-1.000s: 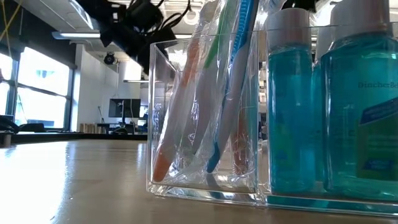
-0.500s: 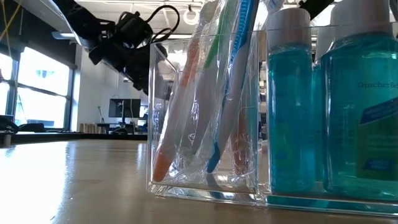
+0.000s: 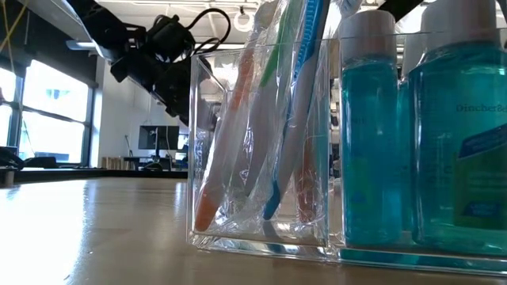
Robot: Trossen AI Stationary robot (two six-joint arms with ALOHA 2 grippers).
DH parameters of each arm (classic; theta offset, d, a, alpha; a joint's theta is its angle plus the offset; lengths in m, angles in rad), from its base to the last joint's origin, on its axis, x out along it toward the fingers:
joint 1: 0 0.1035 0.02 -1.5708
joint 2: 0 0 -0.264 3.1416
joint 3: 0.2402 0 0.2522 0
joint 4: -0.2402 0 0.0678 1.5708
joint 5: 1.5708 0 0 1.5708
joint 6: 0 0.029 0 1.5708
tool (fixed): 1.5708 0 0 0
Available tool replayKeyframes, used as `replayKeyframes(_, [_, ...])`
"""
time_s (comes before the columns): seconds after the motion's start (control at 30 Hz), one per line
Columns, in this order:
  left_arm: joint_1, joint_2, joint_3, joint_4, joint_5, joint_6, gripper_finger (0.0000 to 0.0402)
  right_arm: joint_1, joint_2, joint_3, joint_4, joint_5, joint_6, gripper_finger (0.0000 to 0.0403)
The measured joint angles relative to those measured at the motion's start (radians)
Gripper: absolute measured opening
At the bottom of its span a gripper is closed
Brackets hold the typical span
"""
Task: Pick & Place toothbrushing station
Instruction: Put the blue toothbrush into the transparent organizer
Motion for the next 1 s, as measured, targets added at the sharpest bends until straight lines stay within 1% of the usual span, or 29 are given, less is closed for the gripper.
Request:
replayKeyframes(0.17, [-0.011,0.0,0.0,0.011,-0.002,0.004,0.0182,0.002,-0.008,0.001,0.014,0.085,0.002,0.0249])
replayKeyframes(0.3, [-0.011,0.0,0.0,0.005,-0.002,0.004,0.0182,-0.026,-0.006,0.001,0.01,0.051,0.047,0.0249])
replayKeyframes(0.4, [-0.012,0.0,0.0,0.008,-0.002,0.004,0.0182,-0.034,-0.003,0.001,-0.024,0.028,0.064,0.0249])
replayKeyframes(0.57, [-0.011,0.0,0.0,0.007,-0.002,0.005,0.0182,-0.003,-0.003,0.0,-0.103,0.027,0.08,0.0249])
replayKeyframes(0.73, [-0.011,0.0,0.0,0.0,-0.002,0.006,0.0182,0.039,-0.003,0.0,-0.111,0.034,0.067,0.0249])
replayKeyframes(0.8, [-0.011,0.0,0.0,-0.002,-0.002,0.006,0.0182,0.059,-0.003,0.0,-0.115,0.089,0.054,0.0248])
replayKeyframes(0.9, [-0.011,0.0,0.0,-0.018,-0.002,0.008,0.0182,0.083,-0.003,0.0,-0.192,0.19,0.058,0.0242])
replayKeyframes(1.0, [-0.011,0.0,-0.001,-0.024,-0.002,0.008,0.0182,0.093,-0.003,0.0,-0.297,0.208,0.1,0.0234])
